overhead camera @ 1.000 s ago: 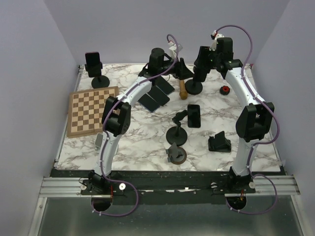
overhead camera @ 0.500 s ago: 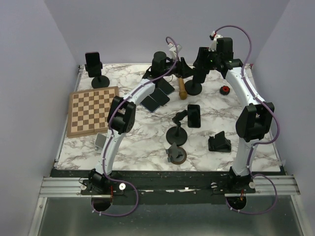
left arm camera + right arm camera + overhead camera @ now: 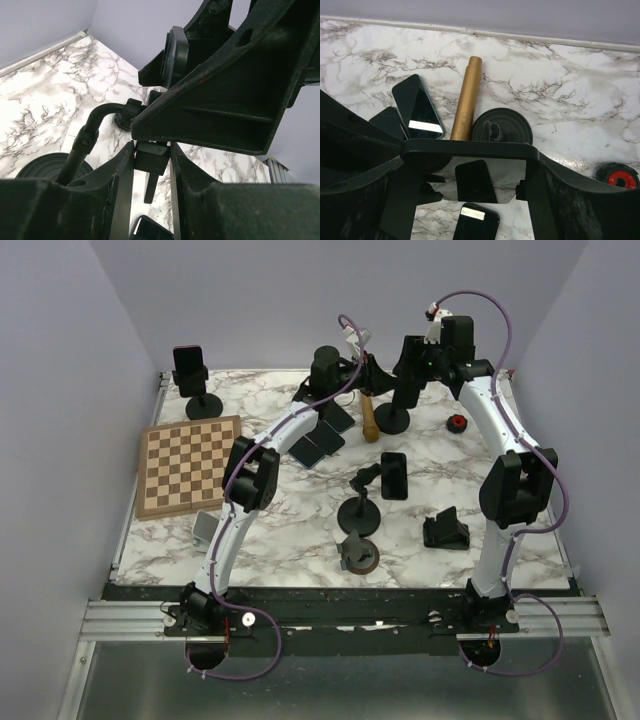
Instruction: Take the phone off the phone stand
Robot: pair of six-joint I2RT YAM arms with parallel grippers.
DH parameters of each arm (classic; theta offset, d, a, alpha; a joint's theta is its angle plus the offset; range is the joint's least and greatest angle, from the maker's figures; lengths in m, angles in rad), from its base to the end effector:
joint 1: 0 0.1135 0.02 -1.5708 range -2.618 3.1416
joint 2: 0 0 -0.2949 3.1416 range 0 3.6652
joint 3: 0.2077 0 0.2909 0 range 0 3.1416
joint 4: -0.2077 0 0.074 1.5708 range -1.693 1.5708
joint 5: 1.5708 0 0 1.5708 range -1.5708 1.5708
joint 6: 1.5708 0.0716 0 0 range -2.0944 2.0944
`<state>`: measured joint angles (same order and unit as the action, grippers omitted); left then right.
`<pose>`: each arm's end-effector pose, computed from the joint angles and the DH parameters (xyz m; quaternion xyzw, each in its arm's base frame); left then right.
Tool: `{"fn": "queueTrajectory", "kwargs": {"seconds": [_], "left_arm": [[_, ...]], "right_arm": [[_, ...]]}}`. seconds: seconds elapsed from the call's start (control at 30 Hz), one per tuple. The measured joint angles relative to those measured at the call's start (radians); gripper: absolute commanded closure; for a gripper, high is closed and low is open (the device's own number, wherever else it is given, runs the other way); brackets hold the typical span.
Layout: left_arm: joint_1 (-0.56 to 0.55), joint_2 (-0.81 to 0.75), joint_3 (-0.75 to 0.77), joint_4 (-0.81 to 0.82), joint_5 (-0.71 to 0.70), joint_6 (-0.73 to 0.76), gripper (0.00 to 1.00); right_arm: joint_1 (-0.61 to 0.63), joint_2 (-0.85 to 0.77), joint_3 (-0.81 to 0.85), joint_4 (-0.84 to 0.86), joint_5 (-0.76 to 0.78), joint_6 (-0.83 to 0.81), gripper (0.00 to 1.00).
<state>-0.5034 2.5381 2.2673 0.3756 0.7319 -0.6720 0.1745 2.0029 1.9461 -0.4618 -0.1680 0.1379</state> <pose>0.5723 -0.3698 0.2758 0.2124 0.6450 -0.5840 0.4448 0.5461 0.1084 0.3534 -0.0579 0.8608 0.1495 0.4830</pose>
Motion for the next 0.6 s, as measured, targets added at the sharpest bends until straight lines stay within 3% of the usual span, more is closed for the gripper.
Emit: {"fn": "queueTrajectory", "kwargs": {"seconds": [0.3,0.6], "left_arm": [[0.009,0.022,0.004,0.048,0.055,-0.032,1.00],[0.014,0.042,0.016,0.087,0.084,-0.080,1.00]], "right_arm": [[-0.007,-0.004,-0.032,0.038,-0.067,-0.136,0.99],[-0.089,0.026,0.003,0.010,-0.338,-0.202,0.99]]}}
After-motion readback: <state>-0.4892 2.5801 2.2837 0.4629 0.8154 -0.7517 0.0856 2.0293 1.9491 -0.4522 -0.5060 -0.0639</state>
